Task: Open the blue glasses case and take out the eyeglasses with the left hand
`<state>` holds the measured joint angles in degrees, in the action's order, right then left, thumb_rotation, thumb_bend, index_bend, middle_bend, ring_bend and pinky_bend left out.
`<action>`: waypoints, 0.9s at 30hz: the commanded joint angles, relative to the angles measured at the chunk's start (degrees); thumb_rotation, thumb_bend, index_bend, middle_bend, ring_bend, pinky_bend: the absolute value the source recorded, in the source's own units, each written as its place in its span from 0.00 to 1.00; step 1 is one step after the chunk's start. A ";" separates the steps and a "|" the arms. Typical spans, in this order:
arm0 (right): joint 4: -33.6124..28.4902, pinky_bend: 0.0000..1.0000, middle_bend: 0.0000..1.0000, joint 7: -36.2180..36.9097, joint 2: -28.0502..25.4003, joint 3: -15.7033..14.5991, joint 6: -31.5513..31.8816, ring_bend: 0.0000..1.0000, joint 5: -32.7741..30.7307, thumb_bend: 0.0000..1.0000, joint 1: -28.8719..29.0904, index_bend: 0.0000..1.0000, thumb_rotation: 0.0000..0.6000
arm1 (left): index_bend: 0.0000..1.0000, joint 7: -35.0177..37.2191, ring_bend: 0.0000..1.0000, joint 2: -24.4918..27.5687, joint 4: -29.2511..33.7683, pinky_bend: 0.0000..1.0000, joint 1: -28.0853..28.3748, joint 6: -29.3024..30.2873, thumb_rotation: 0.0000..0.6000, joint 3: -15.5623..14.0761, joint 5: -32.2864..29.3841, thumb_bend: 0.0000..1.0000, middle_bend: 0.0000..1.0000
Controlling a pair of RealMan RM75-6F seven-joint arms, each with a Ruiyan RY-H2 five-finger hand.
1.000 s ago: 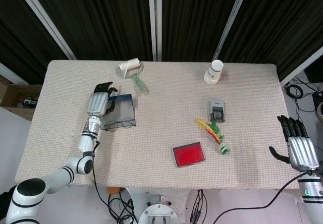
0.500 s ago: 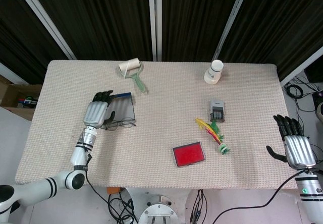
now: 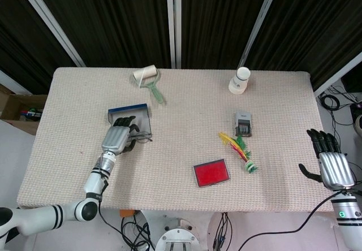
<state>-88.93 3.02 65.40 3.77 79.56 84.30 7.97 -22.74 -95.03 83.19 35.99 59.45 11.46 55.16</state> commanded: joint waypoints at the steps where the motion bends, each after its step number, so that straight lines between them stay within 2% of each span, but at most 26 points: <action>1: 0.08 0.06 0.08 0.13 -0.02 0.00 0.07 0.00 -0.06 0.18 -0.08 0.04 1.00 | 0.38 -1.14 0.07 -1.06 -0.94 0.09 0.45 0.06 1.00 0.16 -1.47 0.46 0.08; 18: 0.47 0.06 0.08 0.72 0.06 -0.08 -0.39 0.00 -0.27 0.18 0.00 0.04 1.00 | 0.45 -3.92 0.07 -2.88 -2.27 0.09 1.08 1.45 1.00 0.20 -3.74 0.46 0.09; 27: 0.46 0.06 0.08 0.85 -0.01 -0.23 -0.11 0.00 -0.26 0.18 -0.30 0.04 1.00 | 0.52 -4.04 0.07 -3.67 -3.12 0.09 1.44 1.54 1.00 0.59 -4.29 0.46 0.12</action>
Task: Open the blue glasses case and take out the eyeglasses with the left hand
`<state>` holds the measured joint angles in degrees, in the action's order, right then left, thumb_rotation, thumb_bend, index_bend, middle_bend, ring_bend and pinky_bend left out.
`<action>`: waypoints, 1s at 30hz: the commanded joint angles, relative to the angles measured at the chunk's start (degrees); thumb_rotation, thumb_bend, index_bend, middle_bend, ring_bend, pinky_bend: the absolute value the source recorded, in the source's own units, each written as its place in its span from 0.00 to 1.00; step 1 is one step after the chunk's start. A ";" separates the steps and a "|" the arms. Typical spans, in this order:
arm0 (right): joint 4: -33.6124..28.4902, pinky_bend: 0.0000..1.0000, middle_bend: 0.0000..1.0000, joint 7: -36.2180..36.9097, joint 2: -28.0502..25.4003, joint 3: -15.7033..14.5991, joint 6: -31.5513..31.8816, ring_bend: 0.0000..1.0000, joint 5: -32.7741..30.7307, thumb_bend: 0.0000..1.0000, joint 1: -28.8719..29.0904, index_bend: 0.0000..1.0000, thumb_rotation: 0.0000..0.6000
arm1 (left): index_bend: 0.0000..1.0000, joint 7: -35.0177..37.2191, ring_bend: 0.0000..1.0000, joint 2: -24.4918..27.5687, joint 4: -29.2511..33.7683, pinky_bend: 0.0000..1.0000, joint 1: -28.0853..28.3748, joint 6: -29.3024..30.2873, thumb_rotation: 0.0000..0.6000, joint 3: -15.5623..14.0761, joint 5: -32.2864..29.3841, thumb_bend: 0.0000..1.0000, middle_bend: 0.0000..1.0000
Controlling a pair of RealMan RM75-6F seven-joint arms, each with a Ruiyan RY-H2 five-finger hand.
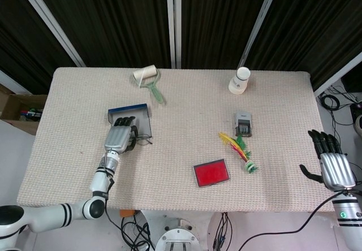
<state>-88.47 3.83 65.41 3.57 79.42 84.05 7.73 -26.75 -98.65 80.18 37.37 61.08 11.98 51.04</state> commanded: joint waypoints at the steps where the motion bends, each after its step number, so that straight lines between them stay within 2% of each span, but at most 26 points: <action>1: 0.01 0.06 0.08 0.07 -0.01 -0.04 0.05 0.00 -0.01 0.18 -0.08 0.04 1.00 | 0.53 -0.08 0.07 -0.08 -0.19 0.09 0.08 -0.15 1.00 0.06 -0.27 0.46 0.13; 17: 0.19 0.06 0.08 0.40 0.01 -0.13 0.32 0.00 0.29 0.18 -0.25 0.04 1.00 | 0.59 0.72 0.07 1.57 2.33 0.09 -0.95 1.23 1.00 -0.97 1.73 0.50 0.17; 24: -0.01 0.06 0.08 0.13 -0.20 -0.06 0.43 0.00 0.47 0.18 -0.19 0.04 1.00 | 0.59 -0.10 0.07 6.64 11.30 0.09 -3.92 6.47 1.00 -4.32 7.99 0.50 0.17; 30: 0.21 0.06 0.08 0.22 0.18 0.00 -0.32 0.00 0.57 0.18 0.36 0.04 1.00 | 0.60 -1.98 0.07 7.98 17.07 0.09 -5.26 9.08 1.00 -7.58 13.76 0.49 0.17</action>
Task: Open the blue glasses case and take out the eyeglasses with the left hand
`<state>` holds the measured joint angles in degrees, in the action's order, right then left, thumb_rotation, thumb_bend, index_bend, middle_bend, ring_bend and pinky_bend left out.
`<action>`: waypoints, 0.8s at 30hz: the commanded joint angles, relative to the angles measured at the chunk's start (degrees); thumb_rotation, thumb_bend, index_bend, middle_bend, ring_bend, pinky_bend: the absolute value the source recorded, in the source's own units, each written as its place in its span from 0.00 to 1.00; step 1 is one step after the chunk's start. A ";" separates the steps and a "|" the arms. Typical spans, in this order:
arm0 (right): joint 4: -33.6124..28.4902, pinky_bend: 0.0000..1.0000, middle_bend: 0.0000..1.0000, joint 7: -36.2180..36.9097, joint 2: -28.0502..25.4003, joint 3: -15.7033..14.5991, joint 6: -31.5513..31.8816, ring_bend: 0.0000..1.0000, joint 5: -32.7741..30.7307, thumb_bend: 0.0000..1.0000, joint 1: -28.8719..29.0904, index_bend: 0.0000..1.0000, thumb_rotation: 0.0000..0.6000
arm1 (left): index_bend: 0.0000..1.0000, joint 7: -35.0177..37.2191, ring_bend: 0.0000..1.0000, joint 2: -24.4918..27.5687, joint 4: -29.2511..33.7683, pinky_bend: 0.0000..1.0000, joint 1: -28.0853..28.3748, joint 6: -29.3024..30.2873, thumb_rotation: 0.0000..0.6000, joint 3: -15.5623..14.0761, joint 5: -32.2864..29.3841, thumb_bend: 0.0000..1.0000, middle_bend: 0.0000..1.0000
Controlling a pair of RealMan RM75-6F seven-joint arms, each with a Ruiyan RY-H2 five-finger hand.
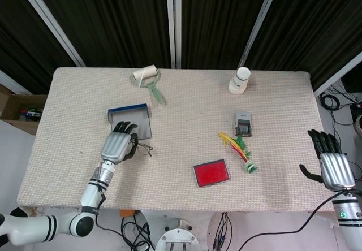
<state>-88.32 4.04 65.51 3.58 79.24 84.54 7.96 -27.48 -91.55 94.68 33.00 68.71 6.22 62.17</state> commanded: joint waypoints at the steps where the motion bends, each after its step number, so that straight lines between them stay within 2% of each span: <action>1: 0.06 0.06 0.08 -0.03 0.09 -0.05 -0.22 0.00 0.16 0.18 0.17 0.04 1.00 | 0.60 -1.74 0.07 0.77 3.25 0.09 -0.83 1.43 1.00 -2.21 3.31 0.49 0.17; 6: -0.10 0.06 0.08 -0.09 -0.06 -0.19 0.04 0.00 0.24 0.18 -0.02 0.04 1.00 | 0.59 -4.08 0.07 -0.62 4.76 0.09 -0.10 0.44 1.00 -3.52 5.83 0.49 0.17; 11: 0.07 0.06 0.08 0.26 -0.05 -0.33 0.38 0.00 0.03 0.18 -0.44 0.04 1.00 | 0.58 -6.35 0.07 -2.62 3.96 0.09 1.01 -1.70 1.00 -3.79 5.60 0.49 0.17; 15: 0.33 0.06 0.08 0.55 -0.08 -0.35 0.64 0.00 -0.07 0.18 -0.69 0.04 1.00 | 0.44 -6.50 0.07 -2.76 4.53 0.09 2.03 -4.49 1.00 -3.58 4.12 0.46 0.16; 19: 0.36 0.06 0.08 0.65 -0.17 -0.28 0.74 0.00 -0.09 0.18 -0.72 0.04 1.00 | 0.29 -6.00 0.07 -2.21 4.72 0.09 2.03 -4.03 1.00 -2.94 4.57 0.40 0.15; 24: 0.35 0.06 0.08 0.74 -0.29 -0.19 0.70 0.00 0.01 0.18 -0.63 0.04 1.00 | 0.25 -4.23 0.07 0.37 5.10 0.09 0.65 -0.59 1.00 -1.92 6.78 0.36 0.15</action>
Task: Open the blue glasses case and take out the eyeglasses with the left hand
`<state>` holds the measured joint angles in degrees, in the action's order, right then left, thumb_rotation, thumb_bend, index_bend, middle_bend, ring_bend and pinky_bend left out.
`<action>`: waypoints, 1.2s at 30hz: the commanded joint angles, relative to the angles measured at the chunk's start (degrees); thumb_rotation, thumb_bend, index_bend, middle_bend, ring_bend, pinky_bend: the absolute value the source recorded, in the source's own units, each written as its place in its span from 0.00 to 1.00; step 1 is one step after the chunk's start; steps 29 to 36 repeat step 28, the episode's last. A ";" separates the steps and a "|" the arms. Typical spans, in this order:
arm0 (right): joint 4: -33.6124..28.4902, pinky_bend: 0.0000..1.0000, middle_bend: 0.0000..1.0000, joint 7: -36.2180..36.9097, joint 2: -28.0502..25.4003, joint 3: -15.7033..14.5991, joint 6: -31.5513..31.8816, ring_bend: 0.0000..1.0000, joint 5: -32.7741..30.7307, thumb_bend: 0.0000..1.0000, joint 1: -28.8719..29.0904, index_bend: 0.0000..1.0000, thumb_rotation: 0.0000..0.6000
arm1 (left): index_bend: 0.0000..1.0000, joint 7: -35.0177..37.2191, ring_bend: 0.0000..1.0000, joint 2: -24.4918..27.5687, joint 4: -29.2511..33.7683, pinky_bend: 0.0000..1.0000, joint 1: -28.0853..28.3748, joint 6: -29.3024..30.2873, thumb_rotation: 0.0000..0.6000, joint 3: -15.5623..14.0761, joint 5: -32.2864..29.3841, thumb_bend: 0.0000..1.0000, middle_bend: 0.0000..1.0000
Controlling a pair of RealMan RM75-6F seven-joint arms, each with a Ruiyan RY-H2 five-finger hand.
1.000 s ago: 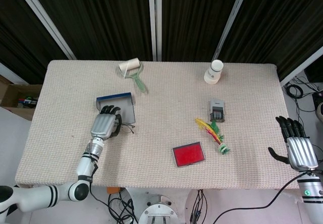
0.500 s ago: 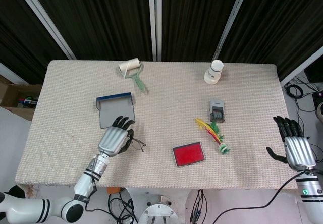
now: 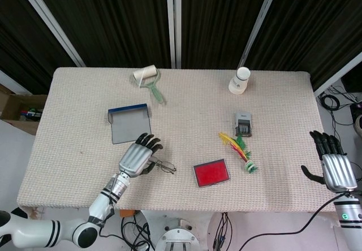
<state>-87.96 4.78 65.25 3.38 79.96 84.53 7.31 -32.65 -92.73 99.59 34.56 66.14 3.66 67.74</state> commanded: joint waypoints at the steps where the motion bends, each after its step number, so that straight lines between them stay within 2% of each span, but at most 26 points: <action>1: -0.05 0.06 0.08 0.02 -0.11 0.05 -0.04 0.00 0.07 0.18 0.08 0.04 1.00 | 0.25 1.51 0.07 2.63 0.17 0.09 -1.50 3.22 1.00 1.06 1.59 0.36 0.15; 6: -0.12 0.06 0.08 0.41 -0.40 0.17 -0.16 0.00 0.16 0.18 0.25 0.04 1.00 | 0.25 2.56 0.07 7.81 -1.26 0.09 -4.77 8.26 1.00 2.89 0.05 0.34 0.15; 10: 0.28 0.06 0.08 1.19 -0.31 0.19 -0.88 0.00 0.13 0.18 0.62 0.04 1.00 | 0.26 6.32 0.07 16.93 -0.87 0.09 -7.14 5.79 1.00 2.44 -3.66 0.34 0.15; 12: 0.44 0.06 0.08 1.86 -0.34 0.22 -1.26 0.00 0.22 0.18 0.88 0.04 1.00 | 0.26 9.36 0.07 19.62 -1.26 0.10 -8.89 6.23 1.00 2.21 -4.22 0.34 0.15; 16: 0.81 0.06 0.08 2.95 -0.53 0.50 -1.33 0.00 0.64 0.18 1.33 0.04 1.00 | 0.25 16.97 0.07 24.40 -2.79 0.10 -13.87 9.90 1.00 0.24 -0.72 0.34 0.15; 22: 0.96 0.06 0.08 3.17 0.13 0.54 -1.79 0.00 1.27 0.18 2.09 0.04 1.00 | 0.25 26.19 0.07 25.87 -5.69 0.09 -21.28 19.33 1.00 -2.39 6.75 0.33 0.15; 27: 0.76 0.06 0.08 2.48 0.61 0.49 -2.79 0.00 1.60 0.18 2.99 0.04 1.00 | 0.25 26.06 0.07 25.83 -5.81 0.09 -25.36 23.76 1.00 -4.42 10.01 0.33 0.15; 36: 0.64 0.06 0.08 2.25 0.62 0.52 -2.88 0.00 1.63 0.18 3.12 0.04 1.00 | 0.25 25.80 0.07 25.86 -5.61 0.09 -25.88 24.23 1.00 -4.71 10.47 0.33 0.15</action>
